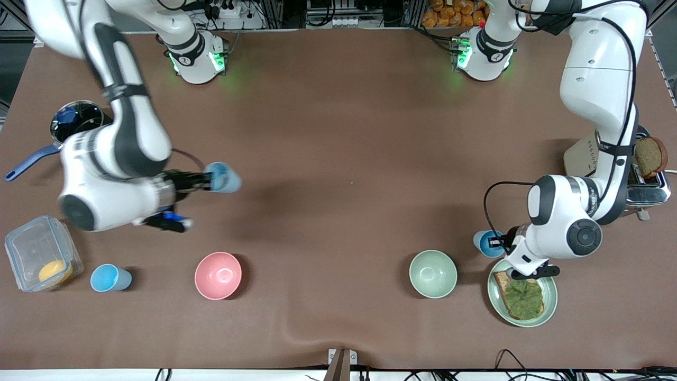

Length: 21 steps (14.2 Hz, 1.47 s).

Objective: Stack blue cups with both arms
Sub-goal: 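Carry the blue cup to mid-table with the right gripper while the left lifts its cup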

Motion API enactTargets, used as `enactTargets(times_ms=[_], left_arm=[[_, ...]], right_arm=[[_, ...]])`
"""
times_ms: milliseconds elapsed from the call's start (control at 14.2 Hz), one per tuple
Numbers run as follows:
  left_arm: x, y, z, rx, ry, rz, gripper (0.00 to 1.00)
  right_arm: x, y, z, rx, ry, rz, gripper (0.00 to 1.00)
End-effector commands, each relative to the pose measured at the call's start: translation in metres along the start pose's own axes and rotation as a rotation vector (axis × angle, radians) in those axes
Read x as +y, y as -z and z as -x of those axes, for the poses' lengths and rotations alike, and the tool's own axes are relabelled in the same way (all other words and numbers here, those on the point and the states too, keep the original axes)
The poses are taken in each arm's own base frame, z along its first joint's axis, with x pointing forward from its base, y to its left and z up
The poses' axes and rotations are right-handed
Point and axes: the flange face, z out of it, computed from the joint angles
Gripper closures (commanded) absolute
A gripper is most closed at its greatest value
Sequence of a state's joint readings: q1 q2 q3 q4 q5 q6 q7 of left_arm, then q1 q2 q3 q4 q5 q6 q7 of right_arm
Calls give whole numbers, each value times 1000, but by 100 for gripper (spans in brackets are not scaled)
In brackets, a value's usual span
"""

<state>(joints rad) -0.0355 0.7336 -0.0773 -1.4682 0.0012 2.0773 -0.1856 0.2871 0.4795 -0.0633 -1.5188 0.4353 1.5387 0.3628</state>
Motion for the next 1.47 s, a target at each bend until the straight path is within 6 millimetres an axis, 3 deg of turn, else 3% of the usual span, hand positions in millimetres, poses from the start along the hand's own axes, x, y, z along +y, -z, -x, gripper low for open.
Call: enactTargets(times_ms=[0, 70, 211, 421, 491, 702, 772, 842, 912, 982, 1053, 1193, 1333, 1404], left_arm=[[5, 48, 6, 53, -12, 8, 100], [9, 67, 9, 78, -18, 13, 100], [20, 82, 11, 93, -27, 15, 100], [31, 101, 13, 80, -45, 5, 100], [34, 115, 10, 83, -46, 2, 100], [33, 126, 13, 46, -40, -6, 100], [34, 133, 19, 27, -41, -14, 100], [35, 148, 26, 23, -43, -16, 100], [37, 161, 34, 9, -40, -12, 100], [40, 173, 43, -9, -21, -13, 100], [44, 186, 53, -25, 11, -14, 100], [75, 209, 78, -50, 25, -15, 100], [111, 235, 108, -58, 156, 16, 100], [133, 235, 123, -88, 226, 8, 100]], right_arm=[[-52, -34, 6, 51, -56, -44, 100], [-70, -50, 9, 77, -71, -49, 100], [-114, -81, 25, 133, -95, -58, 100], [-176, -148, 41, 232, -121, -60, 100], [-184, -168, 42, 250, -121, -53, 100], [-188, -183, 39, 277, -113, -56, 100], [-186, -186, 37, 274, -115, -52, 93], [-187, -189, 36, 272, -115, -49, 64], [-187, -197, 32, 266, -120, -40, 9], [-188, -200, 34, 264, -114, -35, 0], [-188, -199, 35, 262, -109, -34, 0], [-190, -183, 39, 267, -102, -46, 0], [-183, -138, 47, 302, -81, -27, 0], [-179, -112, 53, 331, -61, 8, 0]])
